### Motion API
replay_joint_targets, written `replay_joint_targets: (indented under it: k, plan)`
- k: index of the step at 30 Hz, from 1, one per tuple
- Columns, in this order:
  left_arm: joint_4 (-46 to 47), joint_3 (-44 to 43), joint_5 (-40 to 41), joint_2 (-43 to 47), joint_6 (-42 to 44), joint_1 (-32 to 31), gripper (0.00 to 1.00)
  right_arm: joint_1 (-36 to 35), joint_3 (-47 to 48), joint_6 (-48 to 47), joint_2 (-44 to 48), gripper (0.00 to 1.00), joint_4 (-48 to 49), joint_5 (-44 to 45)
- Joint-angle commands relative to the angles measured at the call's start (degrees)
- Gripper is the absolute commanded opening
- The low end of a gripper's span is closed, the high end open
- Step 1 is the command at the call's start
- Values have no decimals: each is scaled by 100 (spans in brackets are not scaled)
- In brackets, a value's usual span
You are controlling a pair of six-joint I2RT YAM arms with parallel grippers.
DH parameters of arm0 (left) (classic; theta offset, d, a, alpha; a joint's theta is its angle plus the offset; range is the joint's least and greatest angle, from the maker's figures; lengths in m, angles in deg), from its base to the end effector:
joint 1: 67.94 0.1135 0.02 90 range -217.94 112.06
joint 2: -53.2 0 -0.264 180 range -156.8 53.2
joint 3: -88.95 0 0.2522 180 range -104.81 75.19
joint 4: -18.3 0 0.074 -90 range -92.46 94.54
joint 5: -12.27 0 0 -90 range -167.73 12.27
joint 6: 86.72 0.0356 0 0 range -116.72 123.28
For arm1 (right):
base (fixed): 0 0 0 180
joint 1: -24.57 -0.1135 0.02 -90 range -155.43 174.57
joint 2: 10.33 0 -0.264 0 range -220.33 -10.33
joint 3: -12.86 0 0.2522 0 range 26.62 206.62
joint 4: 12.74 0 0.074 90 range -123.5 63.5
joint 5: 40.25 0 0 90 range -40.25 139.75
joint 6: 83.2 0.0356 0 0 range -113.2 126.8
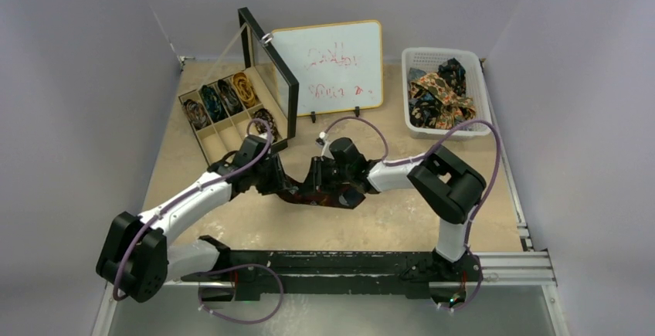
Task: Roll the ties
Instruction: Roll the tie at the center of the board.
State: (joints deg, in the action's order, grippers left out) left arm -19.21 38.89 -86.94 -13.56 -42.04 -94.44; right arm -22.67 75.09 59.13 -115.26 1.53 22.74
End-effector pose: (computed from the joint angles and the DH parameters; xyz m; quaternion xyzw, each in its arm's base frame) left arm 0.1954 -0.1038 0.1951 -0.1307 0.9398 -0.2415 0.2033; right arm 0.2368 0.2799 0.1472 -0.0823 0.8398 0.5096 0.1681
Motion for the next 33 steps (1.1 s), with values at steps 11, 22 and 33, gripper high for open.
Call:
replay_joint_targets:
  k: [11,22,33]
  plan:
    - [-1093,-932,1937,-179,-34,-605,24,259,-172,-248,769,40,-562,370]
    - [-1884,-1722,3485,-972,-474,-1432,23,629,-798,-348,1554,45,-1006,968]
    - [-3223,-3024,4918,-2773,-1347,-2635,24,1072,-1294,-262,2405,46,-1221,1440]
